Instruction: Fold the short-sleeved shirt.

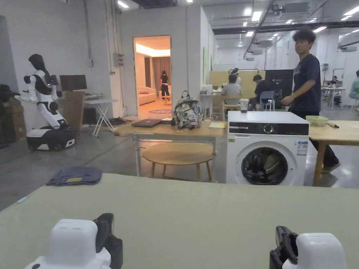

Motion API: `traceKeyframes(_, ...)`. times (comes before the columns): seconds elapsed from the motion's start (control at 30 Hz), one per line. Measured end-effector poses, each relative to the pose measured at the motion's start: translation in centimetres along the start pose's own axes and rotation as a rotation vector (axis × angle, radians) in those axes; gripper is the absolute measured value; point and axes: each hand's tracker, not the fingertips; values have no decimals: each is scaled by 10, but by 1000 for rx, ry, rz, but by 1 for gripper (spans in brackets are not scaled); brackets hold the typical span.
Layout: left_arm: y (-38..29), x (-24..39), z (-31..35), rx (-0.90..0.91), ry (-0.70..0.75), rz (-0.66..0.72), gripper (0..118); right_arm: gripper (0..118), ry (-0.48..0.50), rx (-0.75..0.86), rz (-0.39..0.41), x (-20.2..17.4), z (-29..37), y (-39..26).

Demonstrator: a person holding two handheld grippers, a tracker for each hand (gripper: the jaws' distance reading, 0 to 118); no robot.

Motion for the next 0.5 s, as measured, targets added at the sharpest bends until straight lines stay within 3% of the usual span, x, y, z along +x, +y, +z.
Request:
traceKeyframes(0.3, -6, -65, 18, -74, 123, -46, 0, 0, 145, -31, -34, -53, -25, -14)
traceKeyframes(0.43, -17, -93, 11, -146, 49, -59, 1, 0, 202, -62, -61, -60, -31, -21)
traceKeyframes(0.47, -24, -106, 3, -179, -2, -47, 13, 0, 218, -70, -65, -60, -32, -25)
traceKeyframes(0.5, -30, -115, -5, -219, -29, -44, 38, 0, 234, -80, -59, -59, -32, -28)
